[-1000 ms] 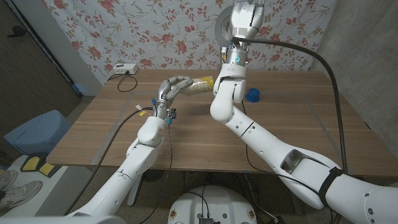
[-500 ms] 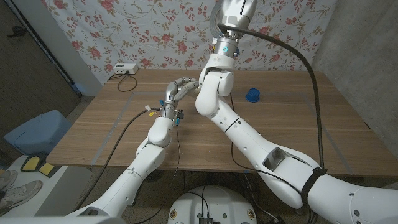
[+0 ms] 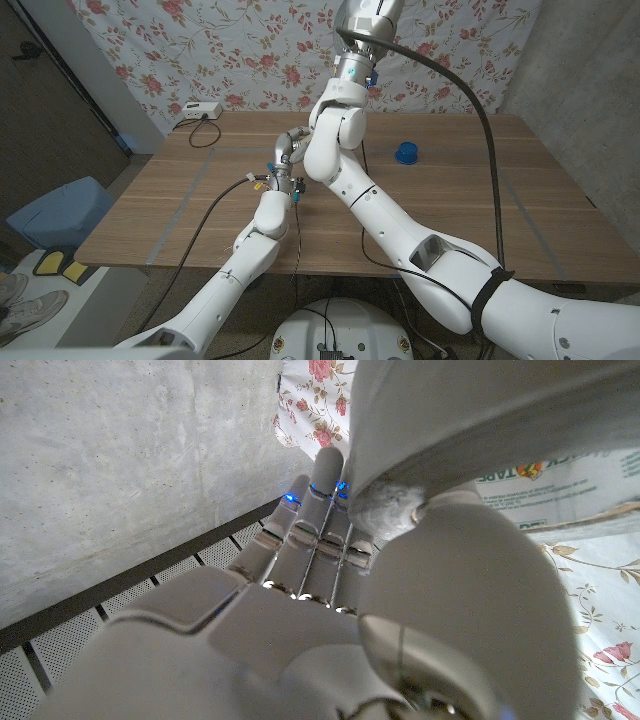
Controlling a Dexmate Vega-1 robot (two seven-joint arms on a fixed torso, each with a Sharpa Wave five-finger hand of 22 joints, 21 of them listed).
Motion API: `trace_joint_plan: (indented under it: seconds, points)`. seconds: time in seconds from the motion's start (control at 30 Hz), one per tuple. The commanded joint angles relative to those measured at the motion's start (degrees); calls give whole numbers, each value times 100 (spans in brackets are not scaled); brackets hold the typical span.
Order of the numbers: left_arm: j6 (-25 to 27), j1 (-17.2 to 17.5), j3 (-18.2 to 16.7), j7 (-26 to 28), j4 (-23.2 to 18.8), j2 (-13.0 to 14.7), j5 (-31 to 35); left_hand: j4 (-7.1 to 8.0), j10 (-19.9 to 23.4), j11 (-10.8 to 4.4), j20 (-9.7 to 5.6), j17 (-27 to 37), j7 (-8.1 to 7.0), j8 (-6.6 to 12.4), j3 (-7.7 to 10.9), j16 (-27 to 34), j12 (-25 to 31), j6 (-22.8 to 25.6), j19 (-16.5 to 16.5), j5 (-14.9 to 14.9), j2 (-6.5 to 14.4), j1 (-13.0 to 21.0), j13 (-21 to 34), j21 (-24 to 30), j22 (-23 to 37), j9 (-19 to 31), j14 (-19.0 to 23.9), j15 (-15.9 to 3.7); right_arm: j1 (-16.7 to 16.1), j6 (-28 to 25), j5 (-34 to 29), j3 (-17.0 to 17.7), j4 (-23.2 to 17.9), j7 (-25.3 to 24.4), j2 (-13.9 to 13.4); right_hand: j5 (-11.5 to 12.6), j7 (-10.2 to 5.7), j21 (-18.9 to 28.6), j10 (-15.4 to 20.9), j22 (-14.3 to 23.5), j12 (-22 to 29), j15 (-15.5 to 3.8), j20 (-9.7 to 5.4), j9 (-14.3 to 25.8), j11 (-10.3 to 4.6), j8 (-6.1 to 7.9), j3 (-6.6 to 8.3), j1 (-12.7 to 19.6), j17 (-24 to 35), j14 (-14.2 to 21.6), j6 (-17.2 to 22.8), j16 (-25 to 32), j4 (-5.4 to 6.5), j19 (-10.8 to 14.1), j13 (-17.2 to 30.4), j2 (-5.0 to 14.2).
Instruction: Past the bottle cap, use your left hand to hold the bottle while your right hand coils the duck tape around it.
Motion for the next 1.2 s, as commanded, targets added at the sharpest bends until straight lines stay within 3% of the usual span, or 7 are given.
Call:
trace_joint_plan:
  seconds: [0.03, 0.2, 0.43, 0.67, 0.77, 1.2]
  points:
    - [-166, -249, 215, 1076, 673, -498, 692, 30, 657, -255, -471, 19, 27, 9, 180, -3, -18, 87, -220, 7, 974, 1057, 1238, 59, 18, 15, 2288, -1951, 30, 82, -350, 74, 107, 239, 193, -23, -384, 78, 665, -9, 12, -631, -118, 31, -530, -12, -50, 1173, -16, 92, 570, -18, -6, 38, 1382, 1147]
    - [-454, -456, 293, 1580, 1159, -715, 995, 29, 694, -259, -473, 6, 30, -1, 185, -17, -40, 109, -223, 1, 968, 1060, 1218, 78, 16, 2, 2302, -1950, -16, 169, -303, 36, -26, 259, 111, -33, -364, 102, 670, -23, 14, -625, -110, 26, -516, -28, -77, 1184, -22, 107, 587, -8, -6, 37, 1390, 1151]
    - [-702, -727, 328, 1793, 1633, -878, 1042, 29, 706, -248, -474, 9, 46, -19, 193, -26, -61, 130, -233, -4, 961, 1062, 1232, 102, 14, -17, 2311, -1949, -100, 282, -92, -52, -281, 165, -124, -38, -362, 130, 686, -37, 11, -623, -115, 15, -511, -47, -97, 1205, 6, 107, 612, 5, -11, 35, 1387, 1157]
    - [-951, -991, 367, 2450, 2087, -1053, 1419, 27, 709, -246, -474, 11, 40, -34, 201, -32, -78, 131, -237, -5, 956, 1066, 1238, 118, 12, -29, 2318, -1947, -168, 303, -299, 64, -344, 302, -172, -43, -361, 155, 689, -51, 1, -626, -106, 21, -508, -55, -122, 1216, -9, 111, 633, 6, -10, 33, 1378, 1161]
    - [-885, -1001, 361, 2519, 2043, -1035, 1458, 23, 715, -242, -474, 11, 39, -38, 204, -36, -79, 134, -240, -5, 951, 1071, 1249, 123, 11, -33, 2315, -1949, -171, 287, -318, 145, -336, 305, -230, -46, -369, 158, 653, -58, 8, -613, -127, 31, -518, -66, -138, 1211, 5, 88, 618, 0, -3, -2, 1419, 1160]
    - [126, -638, 281, 2515, 874, -592, 1664, 27, 748, -246, -469, 19, 38, -55, 220, -50, -120, 178, -251, -9, 941, 1074, 1265, 162, 8, -63, 2318, -1947, -122, -21, 46, 482, -165, 79, -409, -46, -417, 206, 629, -83, -8, -624, -166, 83, -532, -93, -157, 1230, 59, 32, 592, -27, 10, -37, 1431, 1178]
